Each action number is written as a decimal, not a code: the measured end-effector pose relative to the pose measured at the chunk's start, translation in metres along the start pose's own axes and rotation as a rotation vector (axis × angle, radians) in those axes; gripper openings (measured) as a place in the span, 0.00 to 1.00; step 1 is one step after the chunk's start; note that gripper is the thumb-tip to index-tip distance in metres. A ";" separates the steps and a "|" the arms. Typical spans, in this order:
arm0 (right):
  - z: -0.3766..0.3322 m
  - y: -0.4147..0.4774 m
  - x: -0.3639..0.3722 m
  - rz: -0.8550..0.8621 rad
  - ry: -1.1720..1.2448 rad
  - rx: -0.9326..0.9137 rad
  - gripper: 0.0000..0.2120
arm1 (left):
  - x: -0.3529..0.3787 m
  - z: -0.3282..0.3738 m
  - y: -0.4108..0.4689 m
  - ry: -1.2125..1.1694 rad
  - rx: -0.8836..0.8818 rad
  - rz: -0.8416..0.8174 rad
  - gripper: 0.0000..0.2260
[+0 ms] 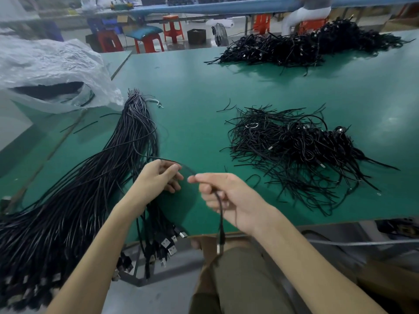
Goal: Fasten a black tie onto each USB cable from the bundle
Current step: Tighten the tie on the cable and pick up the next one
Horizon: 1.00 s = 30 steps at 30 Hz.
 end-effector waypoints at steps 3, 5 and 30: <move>-0.015 -0.002 -0.030 0.152 0.314 -0.083 0.08 | 0.003 0.003 0.000 0.112 0.027 -0.012 0.06; -0.021 -0.005 -0.044 0.225 0.489 -0.155 0.06 | 0.011 0.008 0.000 0.201 0.063 -0.042 0.10; 0.005 -0.004 -0.028 0.203 0.170 -0.121 0.05 | 0.071 0.100 -0.040 -0.426 0.393 -0.320 0.28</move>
Point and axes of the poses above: each hand's wrist, its own y-axis towards the middle knuckle, its own x-axis out of the palm, z = x × y, the point moved 9 cm from there along y, towards the middle knuckle, and after that the axes turned 10 degrees about -z, right-handed, at the moved point
